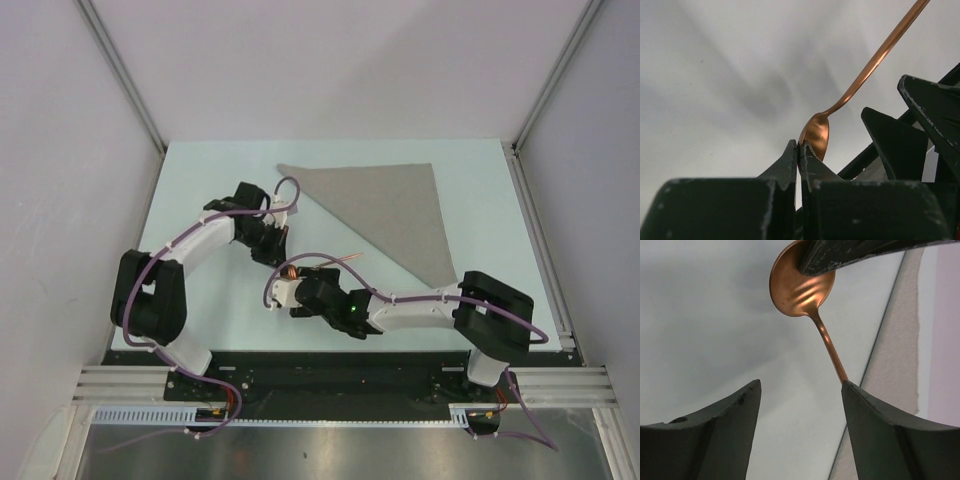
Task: Fold the napkin, place the utensils inside, and roll it up
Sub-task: Pass the utensil from the left arm to the right
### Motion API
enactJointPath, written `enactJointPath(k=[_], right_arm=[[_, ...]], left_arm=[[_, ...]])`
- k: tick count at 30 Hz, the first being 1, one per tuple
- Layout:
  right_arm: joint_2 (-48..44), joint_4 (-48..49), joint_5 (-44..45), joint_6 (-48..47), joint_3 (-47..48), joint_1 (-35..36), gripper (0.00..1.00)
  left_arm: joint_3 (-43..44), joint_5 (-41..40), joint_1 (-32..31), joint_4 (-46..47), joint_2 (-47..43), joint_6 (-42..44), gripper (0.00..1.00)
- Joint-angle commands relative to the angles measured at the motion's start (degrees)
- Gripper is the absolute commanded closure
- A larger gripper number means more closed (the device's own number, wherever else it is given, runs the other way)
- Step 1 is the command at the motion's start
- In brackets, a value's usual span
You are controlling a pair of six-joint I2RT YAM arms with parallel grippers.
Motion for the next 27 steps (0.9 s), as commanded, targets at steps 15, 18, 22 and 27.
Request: enactJointPath(k=[15, 18, 22, 27], right_arm=[[1.63, 5.33, 0.32, -3.20, -0.24, -5.59, 0.31], [2.59, 5.68, -0.47, -2.85, 0.02, -6.47, 0.32], [4.26, 4.99, -1.35, -1.80, 1.60, -7.70, 0.39], [7.34, 1.74, -0.83, 0.75, 4.41, -7.61, 0.71]], left_arm=[[-1.08, -0.10, -2.90, 0.26, -3.06, 2.36, 1.00], [-1.07, 0.43, -3.07, 0.09, -3.14, 2.88, 1.00], [-1.43, 2.19, -3.34, 0.00, -3.67, 3.68, 1.00], [-1.34, 1.32, -3.51, 0.17, -3.94, 3.68, 1.00]])
